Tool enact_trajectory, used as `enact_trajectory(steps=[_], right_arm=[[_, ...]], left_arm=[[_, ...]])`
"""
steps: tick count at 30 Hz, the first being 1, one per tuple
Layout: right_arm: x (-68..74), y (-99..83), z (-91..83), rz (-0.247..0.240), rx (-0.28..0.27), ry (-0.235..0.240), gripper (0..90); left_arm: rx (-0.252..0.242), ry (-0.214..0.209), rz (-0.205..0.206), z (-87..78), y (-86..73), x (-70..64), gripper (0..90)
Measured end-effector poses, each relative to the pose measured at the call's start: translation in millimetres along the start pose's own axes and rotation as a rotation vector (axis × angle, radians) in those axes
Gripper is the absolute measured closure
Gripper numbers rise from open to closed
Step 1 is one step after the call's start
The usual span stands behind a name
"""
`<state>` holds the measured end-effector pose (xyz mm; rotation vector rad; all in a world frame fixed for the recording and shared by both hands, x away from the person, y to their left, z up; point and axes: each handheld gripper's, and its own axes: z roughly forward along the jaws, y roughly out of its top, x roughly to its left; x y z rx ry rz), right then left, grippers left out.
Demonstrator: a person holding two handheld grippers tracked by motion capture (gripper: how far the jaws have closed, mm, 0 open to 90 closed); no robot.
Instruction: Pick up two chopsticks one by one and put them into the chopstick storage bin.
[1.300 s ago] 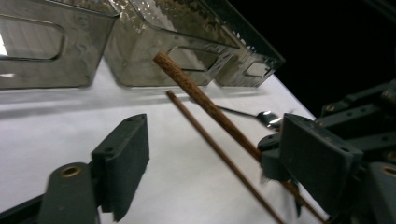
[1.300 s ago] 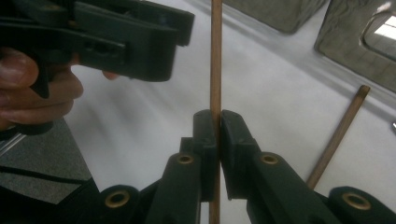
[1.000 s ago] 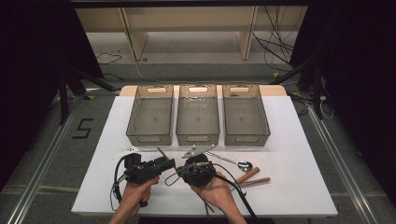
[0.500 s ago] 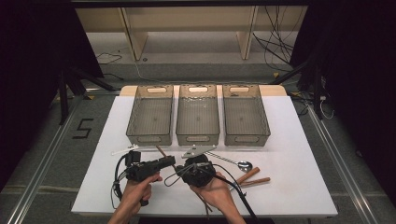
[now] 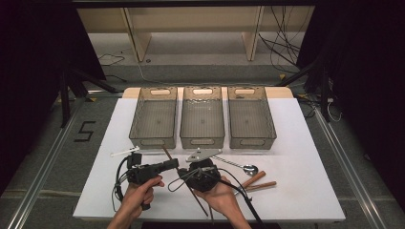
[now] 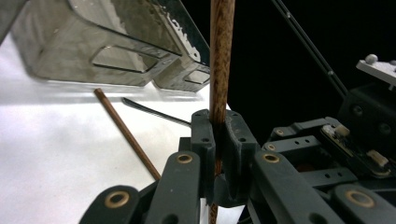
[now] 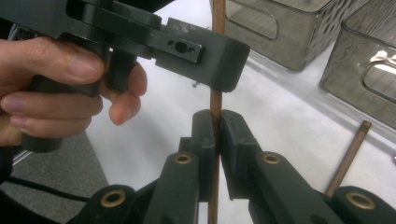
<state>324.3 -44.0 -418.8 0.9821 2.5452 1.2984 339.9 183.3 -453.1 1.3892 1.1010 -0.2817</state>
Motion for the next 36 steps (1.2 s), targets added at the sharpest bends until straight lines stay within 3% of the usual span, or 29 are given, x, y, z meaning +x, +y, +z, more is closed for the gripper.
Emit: enact_trajectory(steps=[4, 8, 11, 18, 22, 29, 36], right_arm=[[-3.0, 0.9, -10.7, -0.017, -0.008, -0.006, 74.9], [-11.1, 1.5, -27.0, -0.034, -0.008, 0.014, 61.3], [-15.1, 1.1, -35.5, -0.042, -0.017, 0.015, 57.2], [-29.4, -10.3, -64.2, -0.037, -0.08, 0.013, 41.1], [-35.9, -18.6, -74.2, -0.025, -0.108, 0.006, 36.3], [-53.0, -33.3, -91.5, 0.001, -0.196, -0.007, 31.5], [-63.4, -47.1, -98.2, 0.023, -0.22, -0.019, 28.0]], left_arm=[[-0.019, 0.03, 0.032, -7.9, 8.7, -3.3, 84.3], [-0.043, 0.047, 0.034, -16.6, 17.1, -0.5, 84.4], [-0.054, 0.058, 0.041, -23.7, 26.1, 1.3, 84.4], [-0.079, 0.071, 0.056, -38.6, 61.9, 1.0, 84.3], [-0.093, 0.096, 0.072, -48.0, 93.2, -1.9, 84.3], [-0.097, 0.143, 0.094, -50.2, 122.5, -3.9, 84.3], [-0.088, 0.209, 0.094, -46.3, 151.9, 1.1, 84.3]])
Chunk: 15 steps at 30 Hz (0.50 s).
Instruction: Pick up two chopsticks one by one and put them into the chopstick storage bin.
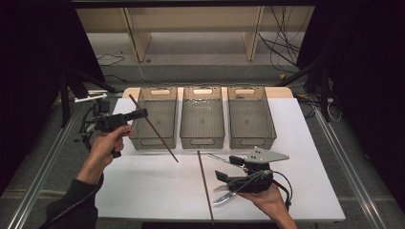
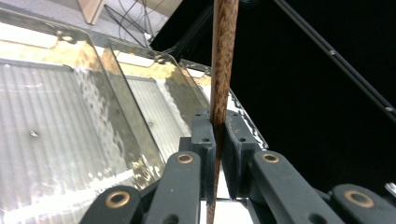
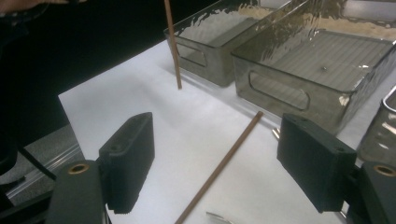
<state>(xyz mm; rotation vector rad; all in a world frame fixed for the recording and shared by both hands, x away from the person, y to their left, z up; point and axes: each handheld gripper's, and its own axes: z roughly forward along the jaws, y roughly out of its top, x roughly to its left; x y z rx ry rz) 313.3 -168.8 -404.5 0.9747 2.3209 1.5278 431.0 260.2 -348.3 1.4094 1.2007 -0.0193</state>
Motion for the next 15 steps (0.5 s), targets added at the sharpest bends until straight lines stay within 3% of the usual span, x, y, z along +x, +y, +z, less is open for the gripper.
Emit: enact_trajectory(steps=[9, 15], right_arm=[[-7.7, -11.3, -8.4, 0.027, -0.015, -0.009, 25.8], [-7.5, -13.6, -8.4, 0.028, -0.024, -0.004, 24.2]], left_arm=[[-0.013, 0.073, -0.013, 6.5, 45.4, 11.6, 84.3], [-0.019, 0.13, -0.003, 12.3, 61.9, 14.3, 84.2]])
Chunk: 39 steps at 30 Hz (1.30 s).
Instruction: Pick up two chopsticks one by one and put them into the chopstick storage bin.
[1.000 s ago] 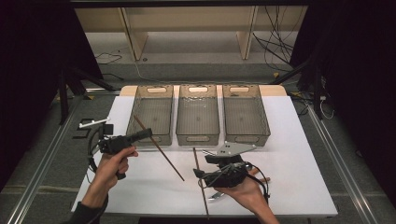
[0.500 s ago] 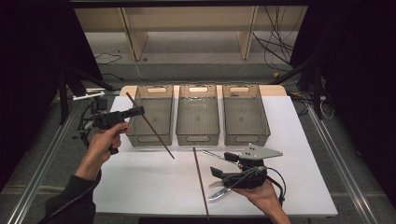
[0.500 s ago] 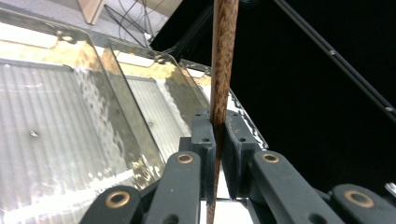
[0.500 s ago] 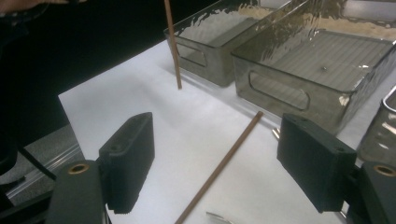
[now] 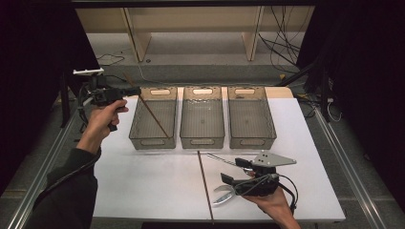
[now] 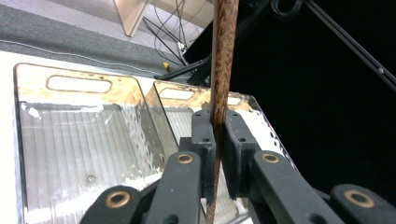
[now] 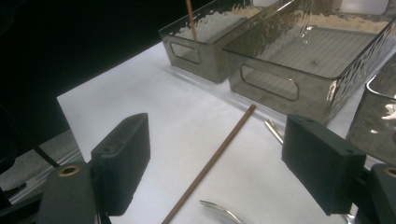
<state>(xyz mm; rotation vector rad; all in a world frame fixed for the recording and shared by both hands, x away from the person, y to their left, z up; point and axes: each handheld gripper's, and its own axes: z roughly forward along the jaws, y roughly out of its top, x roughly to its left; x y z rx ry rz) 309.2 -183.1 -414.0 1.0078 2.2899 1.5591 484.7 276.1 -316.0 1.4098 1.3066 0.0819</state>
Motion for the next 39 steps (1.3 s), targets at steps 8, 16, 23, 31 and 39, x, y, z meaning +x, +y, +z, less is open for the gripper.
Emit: enact_trajectory(steps=[8, 16, 23, 31, 39], right_arm=[[0.1, -1.2, -1.2, -0.005, -0.009, 0.004, 20.7], [2.7, -0.3, -3.4, -0.02, -0.032, -0.002, 18.1], [4.0, 0.1, -3.3, -0.019, -0.034, -0.003, 17.4], [5.4, 0.3, -1.4, -0.02, -0.022, -0.001, 17.4], [5.3, -0.2, -0.8, -0.021, -0.018, -0.002, 17.5]], left_arm=[[-0.005, 0.075, -0.015, 12.4, 17.8, 7.8, 84.2], [0.027, 0.123, -0.052, 33.0, 16.8, 22.0, 84.1], [0.053, 0.149, -0.061, 45.9, 12.2, 26.3, 84.1], [0.088, 0.158, -0.073, 56.1, 5.5, 30.6, 83.9], [0.115, 0.159, -0.08, 64.9, -2.4, 34.7, 83.8]])
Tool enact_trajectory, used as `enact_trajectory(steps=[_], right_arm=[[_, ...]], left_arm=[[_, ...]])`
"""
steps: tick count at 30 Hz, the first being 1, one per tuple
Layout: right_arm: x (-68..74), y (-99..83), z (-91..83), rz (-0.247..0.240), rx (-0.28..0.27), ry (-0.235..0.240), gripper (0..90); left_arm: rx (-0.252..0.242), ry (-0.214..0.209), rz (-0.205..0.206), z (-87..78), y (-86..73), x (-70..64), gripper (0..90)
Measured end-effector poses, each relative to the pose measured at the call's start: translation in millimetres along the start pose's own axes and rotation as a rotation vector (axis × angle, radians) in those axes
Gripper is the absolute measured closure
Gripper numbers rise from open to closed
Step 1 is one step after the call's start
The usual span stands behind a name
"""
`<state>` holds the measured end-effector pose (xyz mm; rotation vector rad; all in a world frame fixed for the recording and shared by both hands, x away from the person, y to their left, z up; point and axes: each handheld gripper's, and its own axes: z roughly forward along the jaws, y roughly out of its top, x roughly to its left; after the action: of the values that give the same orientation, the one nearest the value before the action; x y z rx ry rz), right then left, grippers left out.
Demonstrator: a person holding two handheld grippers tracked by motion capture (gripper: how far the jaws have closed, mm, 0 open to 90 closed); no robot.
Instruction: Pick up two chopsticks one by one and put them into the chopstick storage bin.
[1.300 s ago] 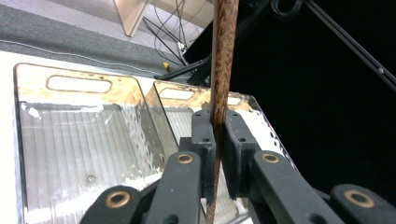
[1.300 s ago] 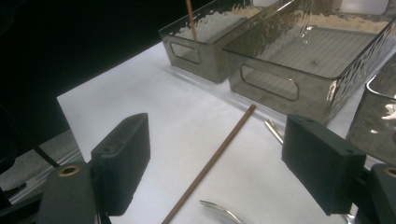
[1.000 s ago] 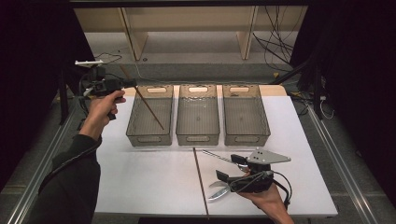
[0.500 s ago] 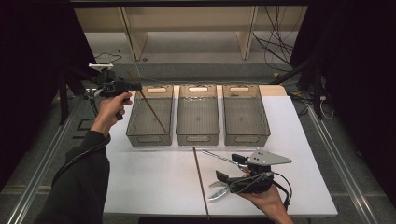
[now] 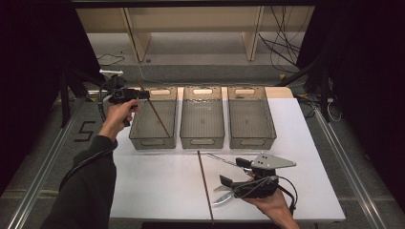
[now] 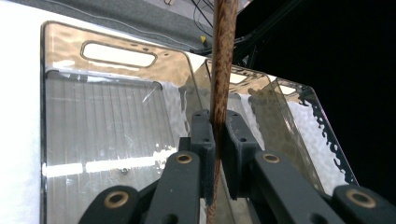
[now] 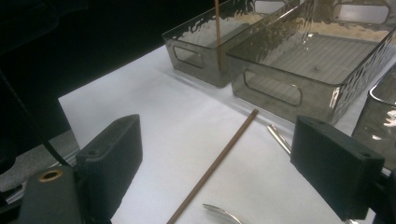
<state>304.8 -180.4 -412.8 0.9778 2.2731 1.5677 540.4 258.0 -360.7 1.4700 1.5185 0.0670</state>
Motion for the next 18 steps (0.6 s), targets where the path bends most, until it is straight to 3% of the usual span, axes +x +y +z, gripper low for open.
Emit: enact_trajectory(steps=[16, 17, 18], right_arm=[[1.8, 0.2, 1.1, -0.004, 0.008, 0.004, 17.9], [1.8, 0.2, 1.1, -0.005, 0.009, 0.005, 18.2], [2.0, 0.0, 1.1, -0.012, 0.013, 0.004, 18.4]], left_arm=[[0.053, 0.014, 0.018, 19.5, -6.5, -3.7, 82.6], [0.056, 0.016, 0.025, 20.9, -6.7, -4.6, 80.1], [0.064, 0.024, 0.029, 22.4, -6.7, -5.7, 68.2]])
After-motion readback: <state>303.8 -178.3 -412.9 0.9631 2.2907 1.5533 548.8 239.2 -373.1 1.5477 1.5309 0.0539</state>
